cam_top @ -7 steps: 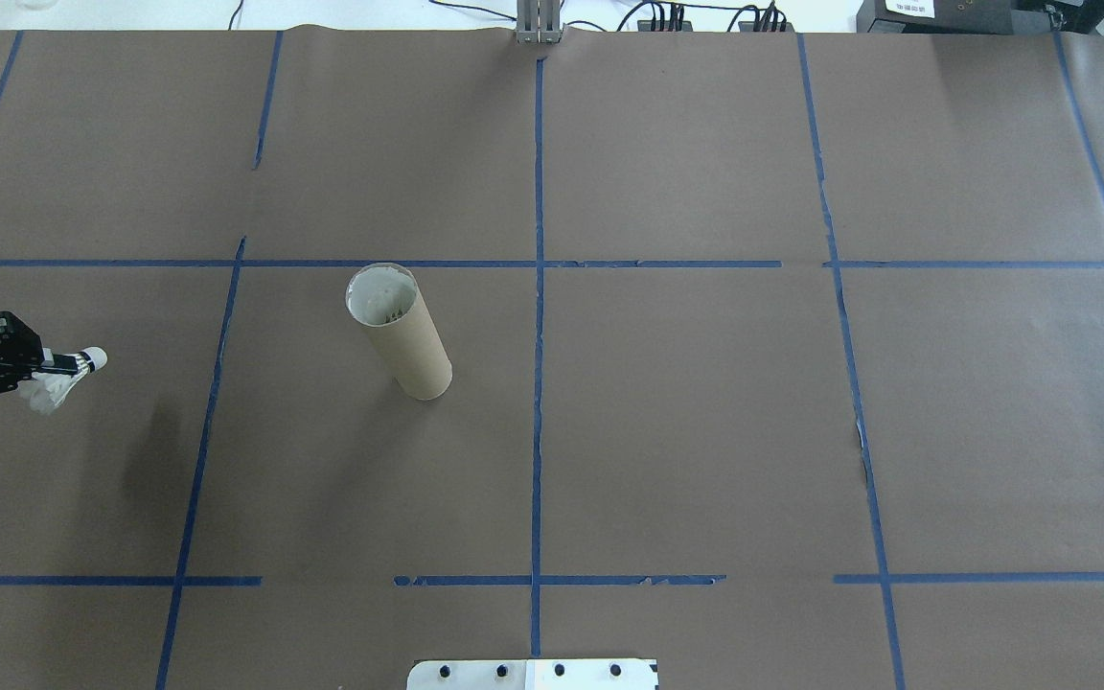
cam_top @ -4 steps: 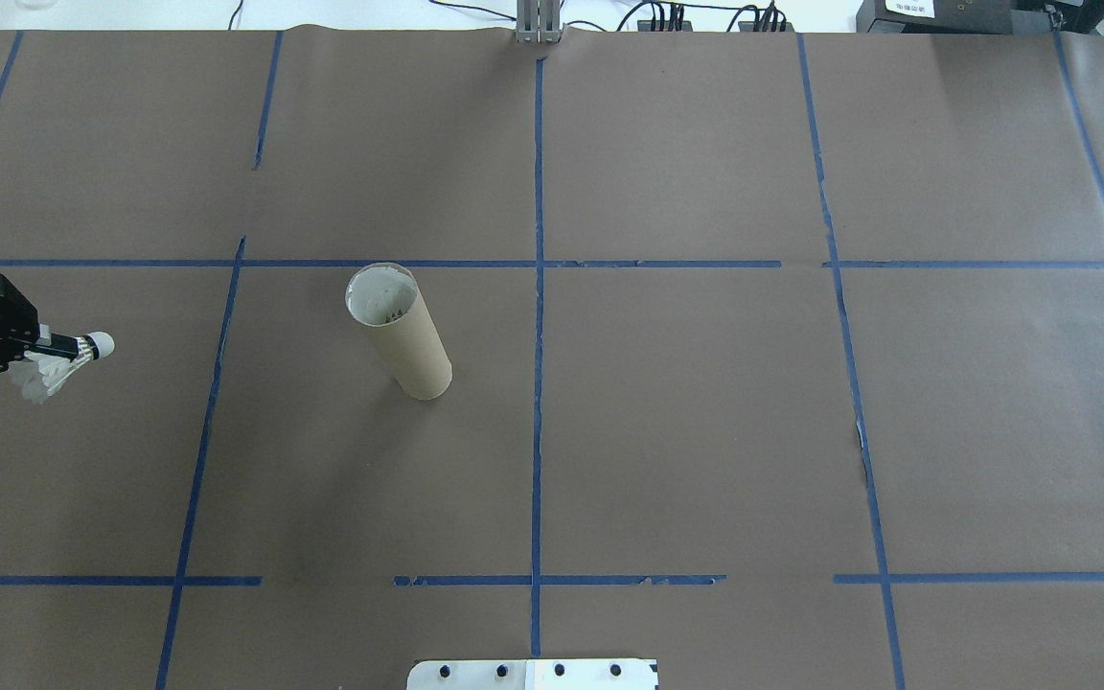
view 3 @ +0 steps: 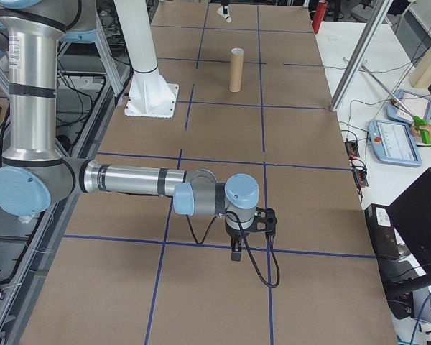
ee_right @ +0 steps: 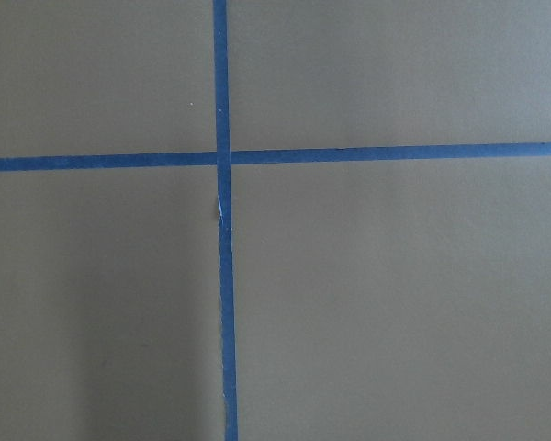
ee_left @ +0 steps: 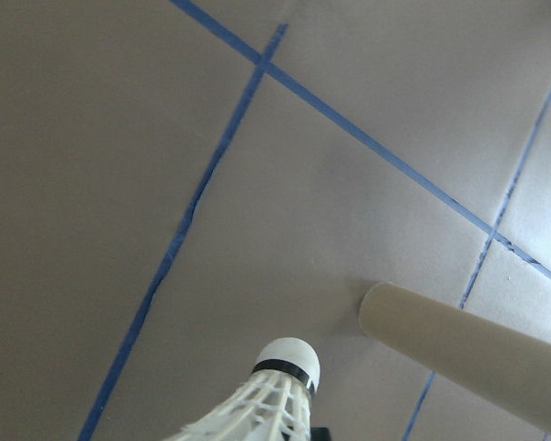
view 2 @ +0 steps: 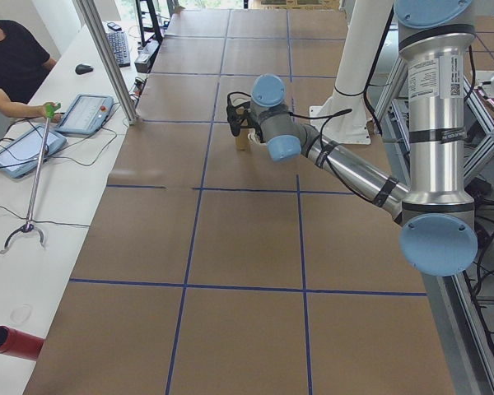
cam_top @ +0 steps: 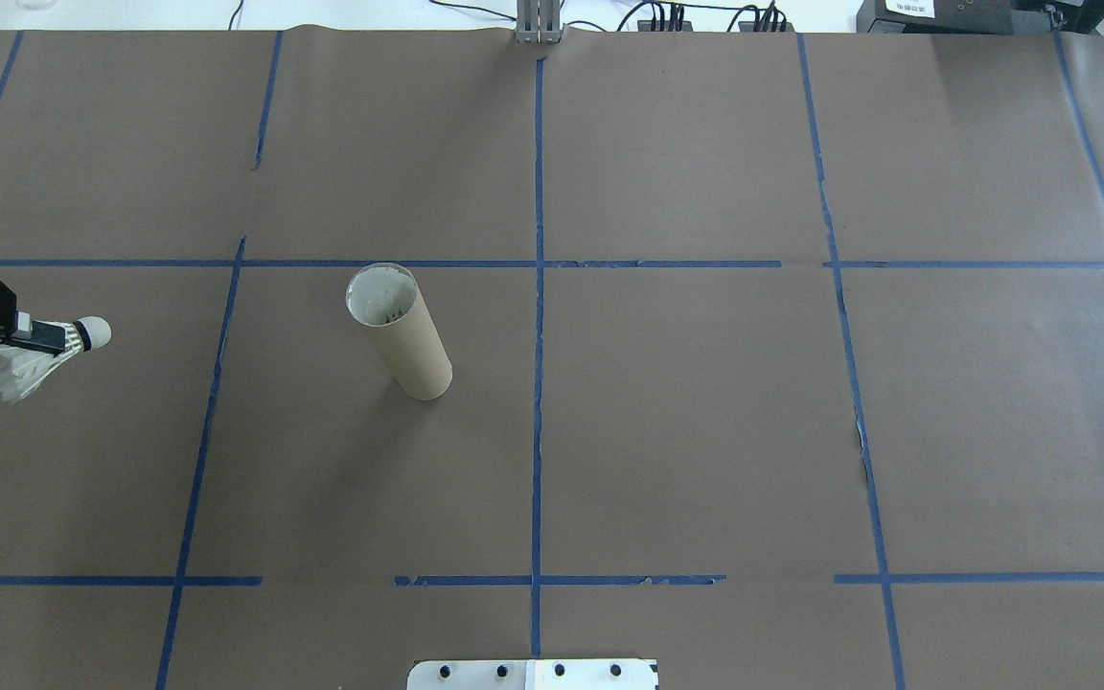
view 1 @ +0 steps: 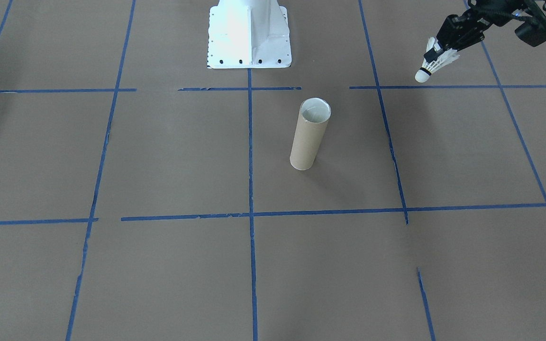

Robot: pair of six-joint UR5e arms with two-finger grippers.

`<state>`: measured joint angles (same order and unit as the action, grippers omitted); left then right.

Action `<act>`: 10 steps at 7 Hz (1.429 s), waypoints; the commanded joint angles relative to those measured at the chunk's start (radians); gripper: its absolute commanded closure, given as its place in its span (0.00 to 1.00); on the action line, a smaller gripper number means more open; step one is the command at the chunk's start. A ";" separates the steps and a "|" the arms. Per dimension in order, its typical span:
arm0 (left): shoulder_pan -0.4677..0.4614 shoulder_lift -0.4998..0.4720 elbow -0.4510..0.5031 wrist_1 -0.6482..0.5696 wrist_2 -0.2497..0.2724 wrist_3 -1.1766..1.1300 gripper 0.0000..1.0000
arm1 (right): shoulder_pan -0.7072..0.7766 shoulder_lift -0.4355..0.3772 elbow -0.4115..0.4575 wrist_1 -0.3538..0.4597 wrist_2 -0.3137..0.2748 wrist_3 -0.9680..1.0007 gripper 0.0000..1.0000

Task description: Collect badminton balls into bucket

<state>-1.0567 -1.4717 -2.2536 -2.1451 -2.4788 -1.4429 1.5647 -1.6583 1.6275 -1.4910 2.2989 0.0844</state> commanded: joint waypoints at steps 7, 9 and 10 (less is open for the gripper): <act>0.274 -0.760 -0.161 1.169 0.389 0.097 1.00 | 0.000 0.000 0.000 0.000 0.001 0.000 0.00; 0.319 -0.870 -0.118 1.274 0.414 0.200 1.00 | 0.000 0.000 0.000 0.000 0.001 0.000 0.00; 0.317 -0.948 -0.027 1.313 0.422 0.295 1.00 | 0.000 0.000 0.000 0.000 0.001 0.000 0.00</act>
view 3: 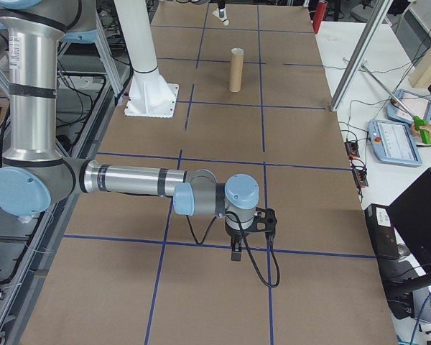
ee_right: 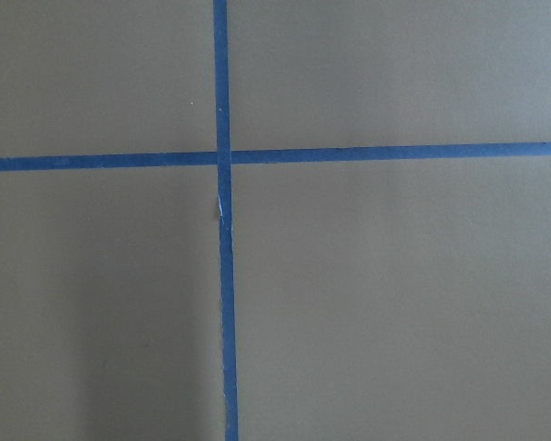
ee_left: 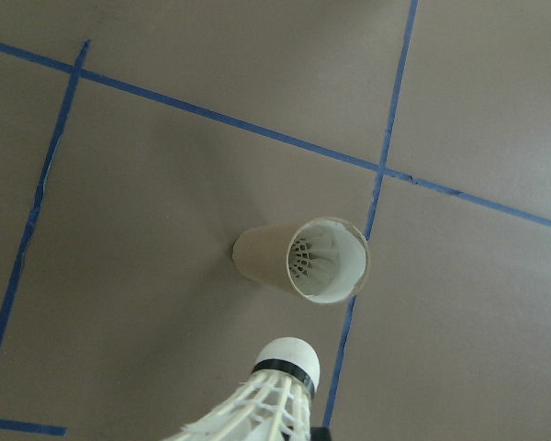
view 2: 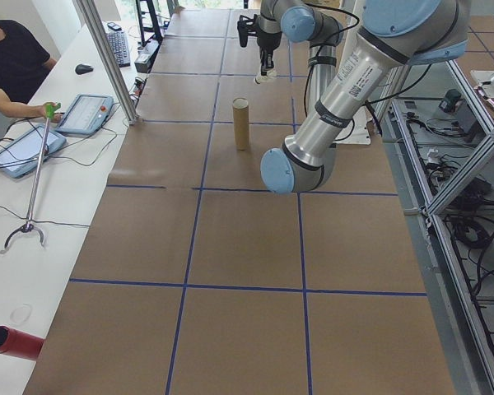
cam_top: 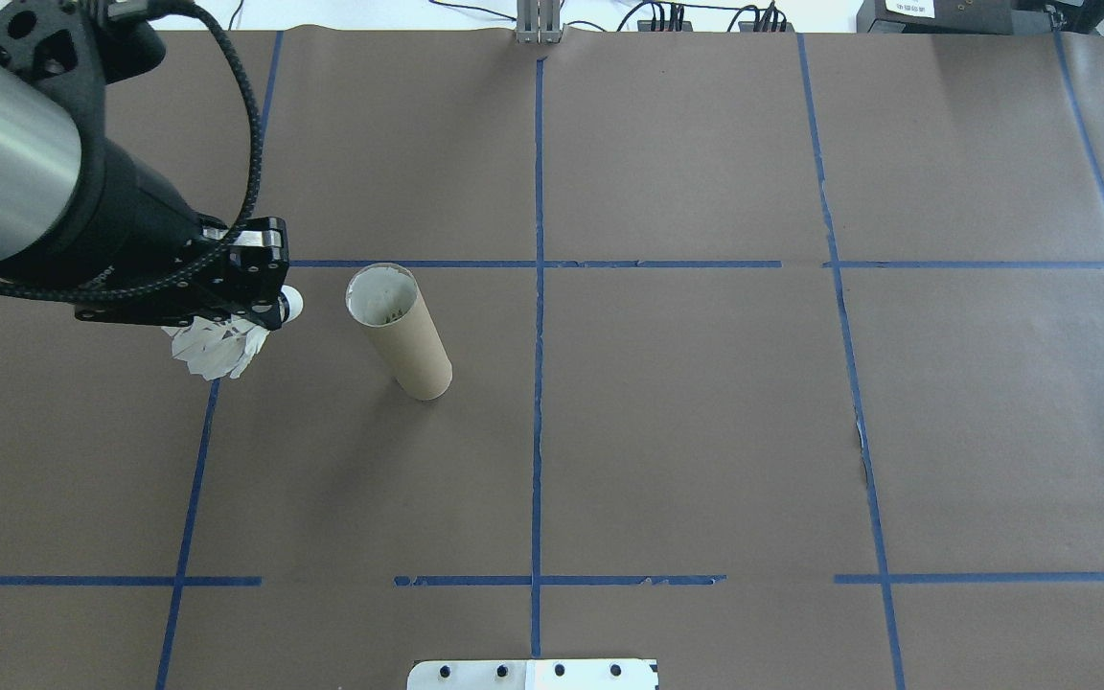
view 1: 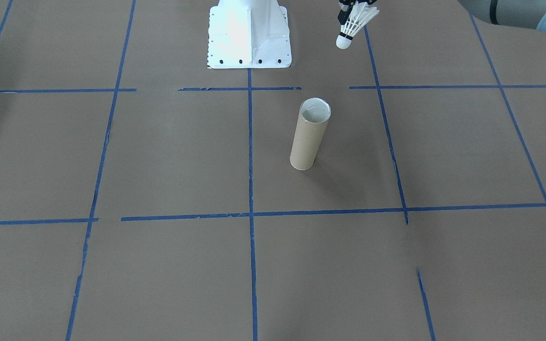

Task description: Collect badminton balls into bucket

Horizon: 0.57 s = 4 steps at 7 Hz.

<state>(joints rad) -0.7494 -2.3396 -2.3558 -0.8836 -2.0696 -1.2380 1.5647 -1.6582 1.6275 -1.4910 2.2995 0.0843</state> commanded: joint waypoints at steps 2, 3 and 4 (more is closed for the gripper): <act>0.031 -0.226 0.246 0.178 0.147 0.305 1.00 | 0.000 0.000 0.000 0.000 -0.002 0.000 0.00; 0.056 -0.237 0.277 0.195 0.204 0.365 1.00 | 0.000 0.000 0.000 0.000 0.000 0.000 0.00; 0.089 -0.244 0.302 0.212 0.279 0.388 1.00 | 0.000 0.000 0.000 0.000 0.000 0.000 0.00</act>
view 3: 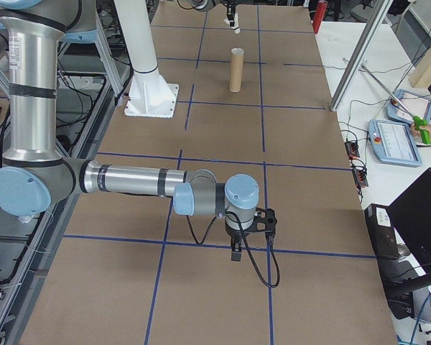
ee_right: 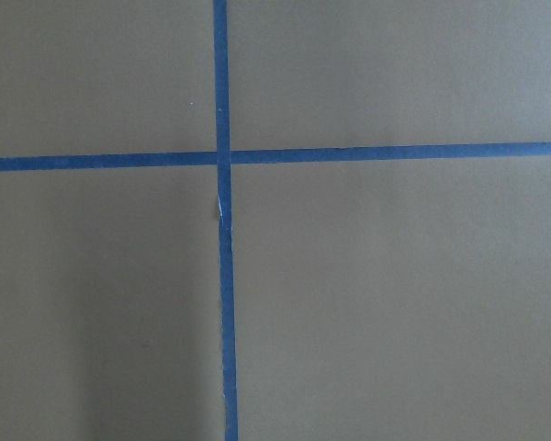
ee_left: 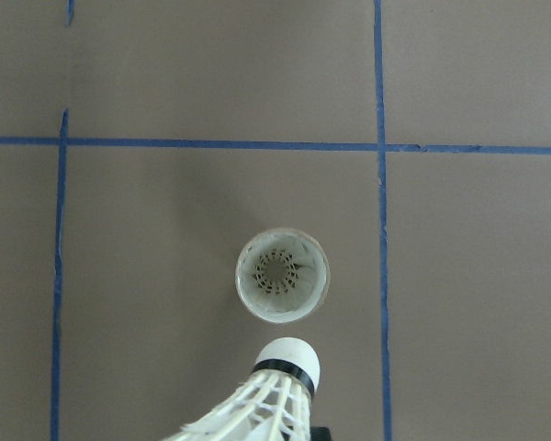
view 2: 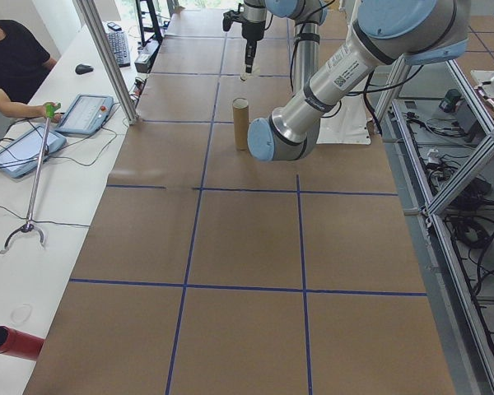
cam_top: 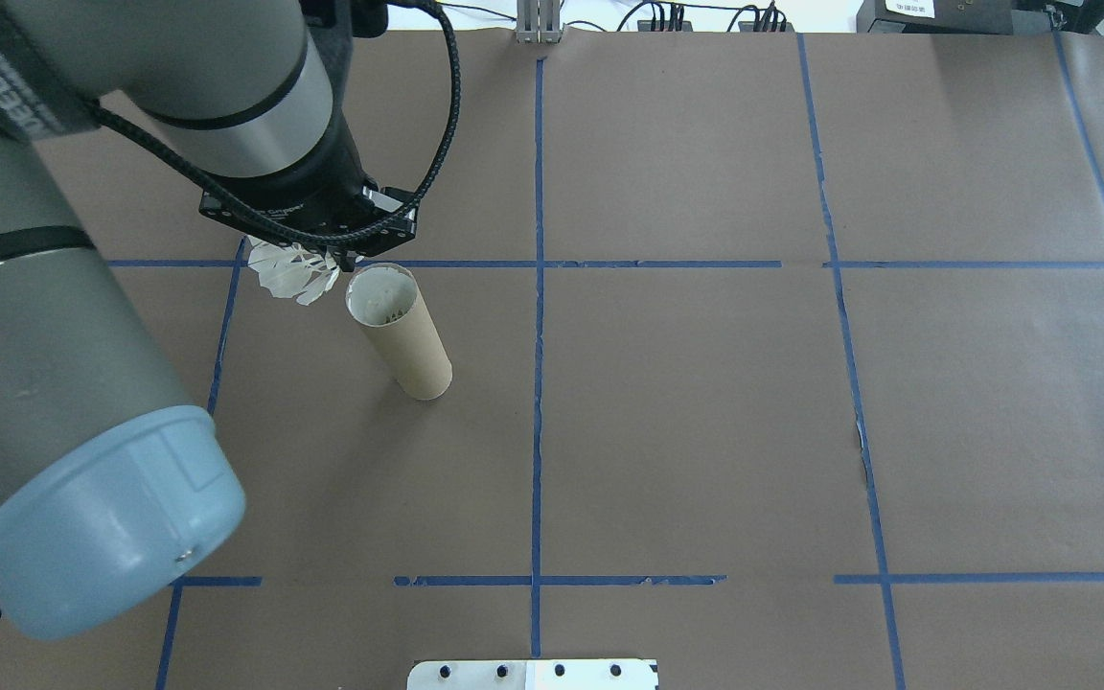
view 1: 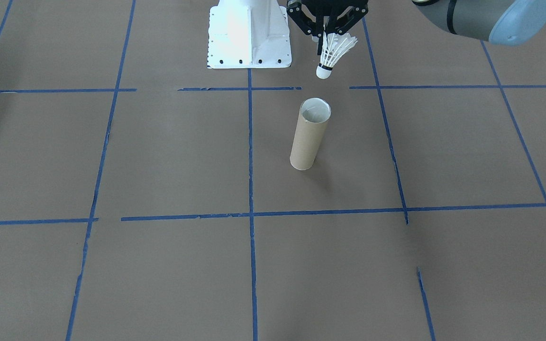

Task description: Collect badminton balls into bucket

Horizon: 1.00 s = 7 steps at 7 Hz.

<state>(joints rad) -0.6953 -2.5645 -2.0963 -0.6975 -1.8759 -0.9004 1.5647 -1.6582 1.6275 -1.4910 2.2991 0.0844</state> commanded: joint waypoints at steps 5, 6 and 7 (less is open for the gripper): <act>0.082 -0.069 0.205 0.062 0.201 0.274 1.00 | 0.000 0.000 0.000 0.000 -0.001 0.000 0.00; 0.089 -0.069 0.208 0.061 0.205 0.275 1.00 | 0.000 0.000 0.000 0.000 -0.001 0.000 0.00; 0.102 -0.066 0.225 0.058 0.205 0.275 1.00 | 0.000 0.000 0.000 0.000 0.000 0.000 0.00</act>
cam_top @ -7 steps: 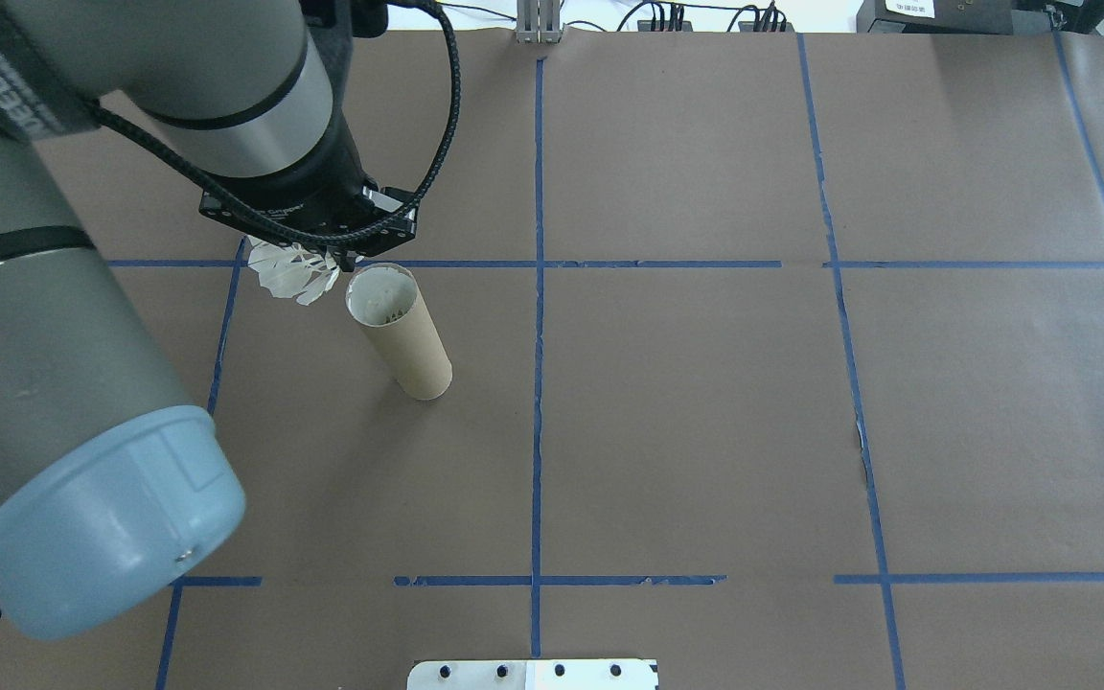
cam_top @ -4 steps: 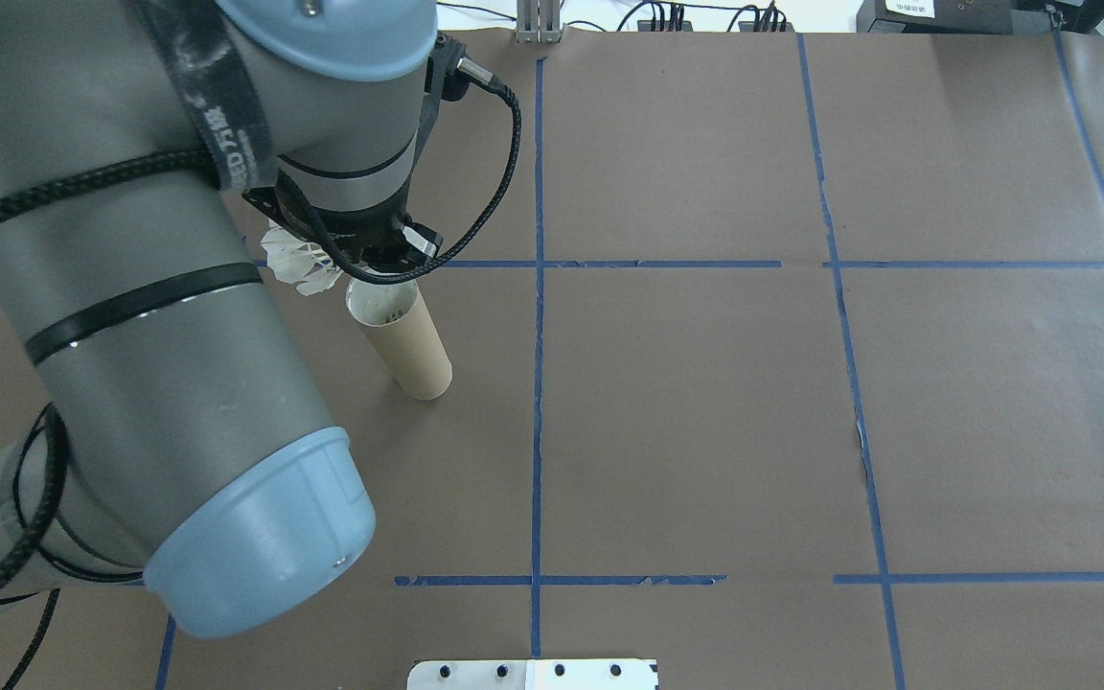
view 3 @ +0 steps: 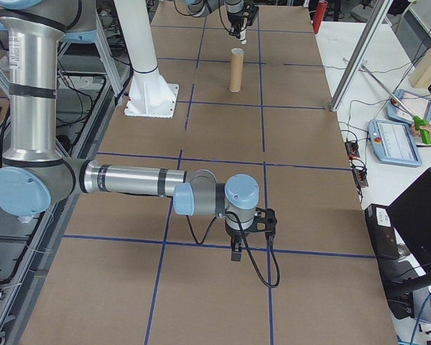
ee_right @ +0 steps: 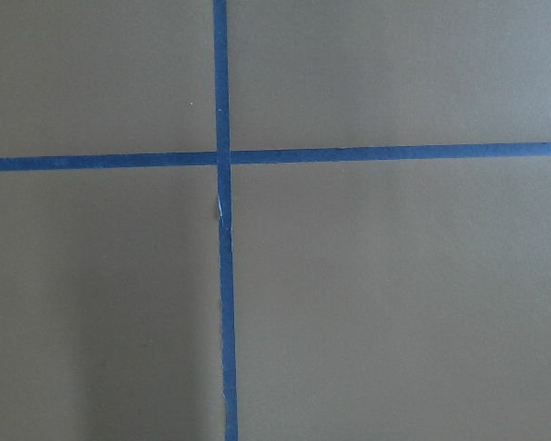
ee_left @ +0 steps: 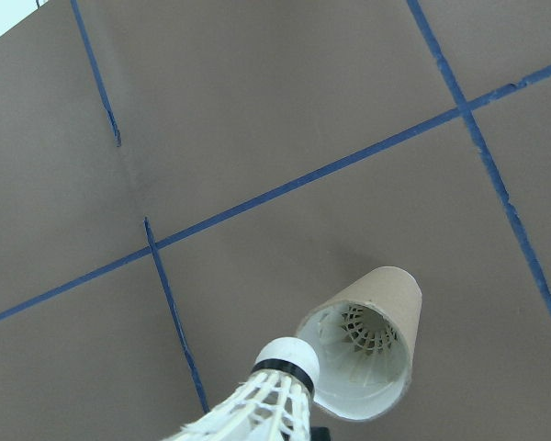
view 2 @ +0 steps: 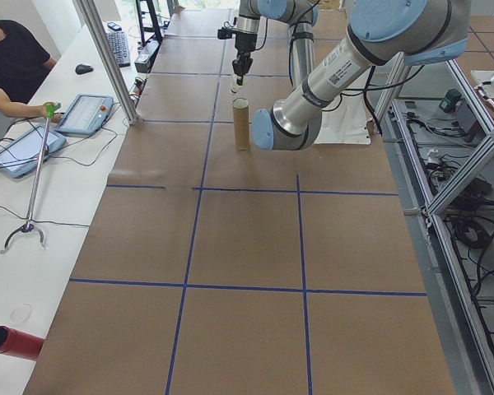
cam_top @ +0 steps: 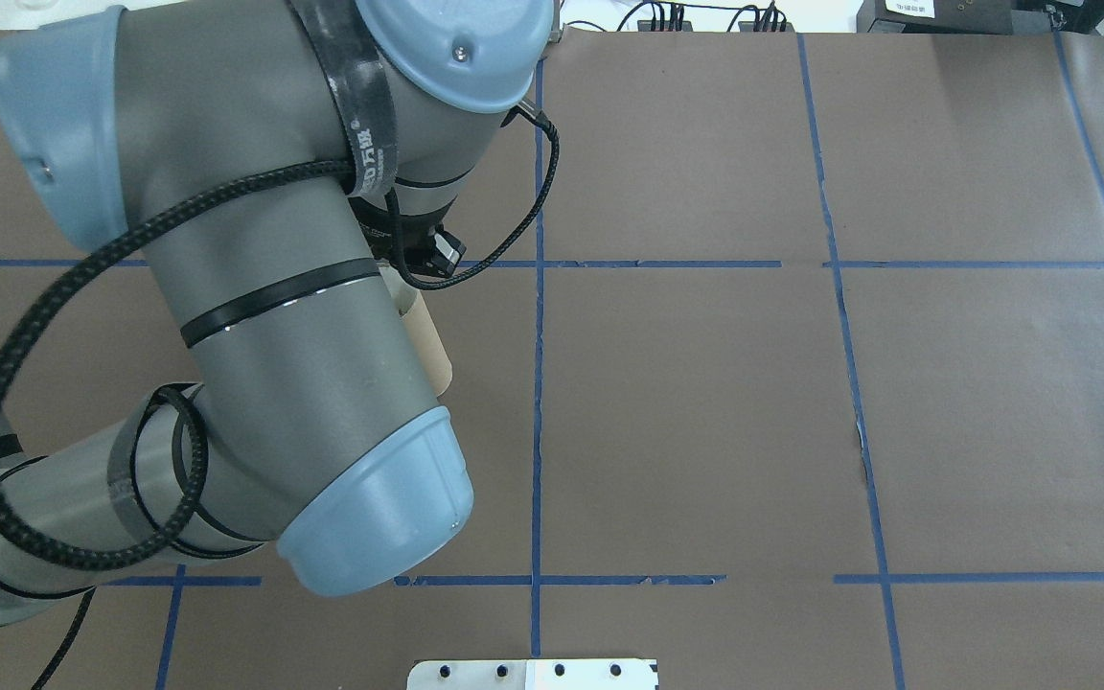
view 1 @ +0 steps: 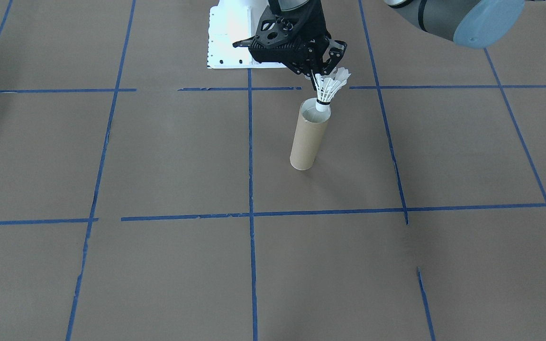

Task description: Collect badminton balls into bucket

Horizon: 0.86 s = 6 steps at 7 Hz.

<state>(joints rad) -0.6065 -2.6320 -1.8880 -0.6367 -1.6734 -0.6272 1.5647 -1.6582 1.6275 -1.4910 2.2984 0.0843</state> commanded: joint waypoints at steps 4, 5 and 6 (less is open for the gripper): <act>0.025 0.017 0.043 -0.021 0.000 0.023 1.00 | 0.000 0.000 0.000 0.000 0.001 0.000 0.00; 0.025 0.017 0.037 -0.020 0.000 0.023 1.00 | 0.000 0.000 0.000 0.000 0.001 0.000 0.00; 0.027 0.017 0.030 -0.020 0.000 0.024 1.00 | 0.000 0.000 0.000 0.000 0.001 0.000 0.00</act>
<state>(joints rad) -0.5812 -2.6161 -1.8514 -0.6564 -1.6734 -0.6046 1.5647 -1.6582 1.6275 -1.4910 2.2993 0.0843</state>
